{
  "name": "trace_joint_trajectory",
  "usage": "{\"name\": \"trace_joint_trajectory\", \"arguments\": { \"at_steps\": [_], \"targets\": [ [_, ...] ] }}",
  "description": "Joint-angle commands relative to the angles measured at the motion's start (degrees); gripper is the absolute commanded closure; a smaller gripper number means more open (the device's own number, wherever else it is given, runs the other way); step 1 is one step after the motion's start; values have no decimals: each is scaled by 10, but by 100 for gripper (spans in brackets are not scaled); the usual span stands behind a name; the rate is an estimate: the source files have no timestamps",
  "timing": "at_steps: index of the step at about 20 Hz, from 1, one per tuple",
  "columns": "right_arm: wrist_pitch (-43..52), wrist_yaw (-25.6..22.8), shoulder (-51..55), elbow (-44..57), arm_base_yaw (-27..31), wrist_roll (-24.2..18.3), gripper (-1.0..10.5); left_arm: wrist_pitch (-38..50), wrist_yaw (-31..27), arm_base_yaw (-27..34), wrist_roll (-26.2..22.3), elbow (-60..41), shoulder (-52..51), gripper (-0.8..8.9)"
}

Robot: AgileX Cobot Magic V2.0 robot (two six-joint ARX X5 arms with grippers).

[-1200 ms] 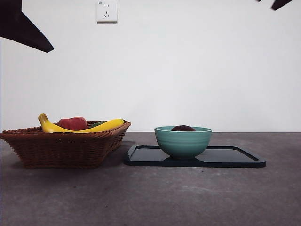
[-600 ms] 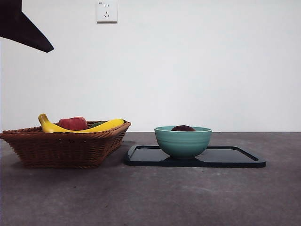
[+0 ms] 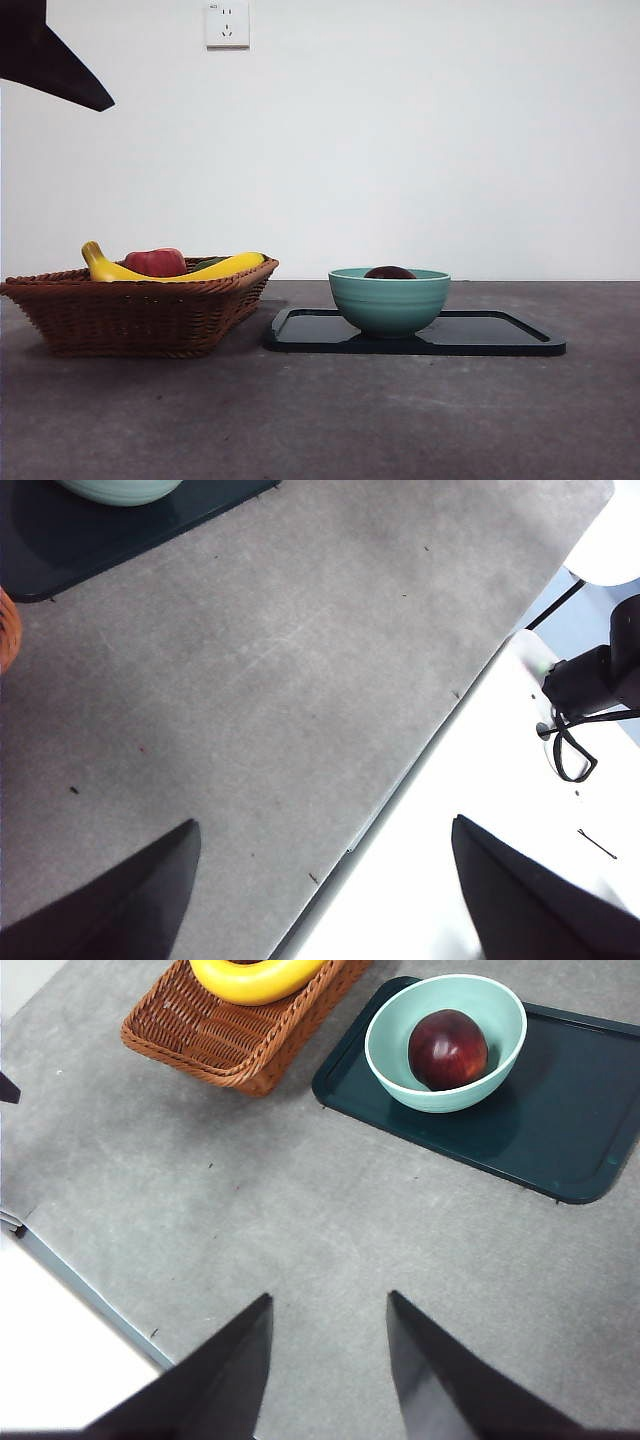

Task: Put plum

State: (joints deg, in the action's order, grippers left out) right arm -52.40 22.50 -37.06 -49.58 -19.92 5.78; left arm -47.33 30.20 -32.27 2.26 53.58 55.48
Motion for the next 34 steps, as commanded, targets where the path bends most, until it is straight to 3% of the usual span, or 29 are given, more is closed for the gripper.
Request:
{"name": "trace_joint_trajectory", "arguments": {
  "at_steps": [1, 6, 10, 19, 23, 27, 34],
  "targets": [
    [5, 2, -3, -3, -4, -4, 764, 8, 3, -4, -3, 6, 3, 411],
    [5, 2, -3, -3, -4, 0, 764, 76, 2, -7, 41, 13, 9, 410],
    [5, 2, -3, -3, -4, 2, 764, 117, -69, -18, 75, 80, 72, 409],
    [4, 2, -3, -3, -4, 2, 764, 110, -160, -45, 60, 366, 367, 410],
    [-6, 1, -3, -3, -4, 2, 764, 111, -172, -49, 59, 465, 481, 410],
    [-13, 0, -3, -3, -4, 2, 764, 113, -189, -55, 42, 521, 565, 410],
    [-17, 0, -3, -3, -4, 2, 764, 152, -231, -66, 17, 523, 657, 410]
  ]
}}
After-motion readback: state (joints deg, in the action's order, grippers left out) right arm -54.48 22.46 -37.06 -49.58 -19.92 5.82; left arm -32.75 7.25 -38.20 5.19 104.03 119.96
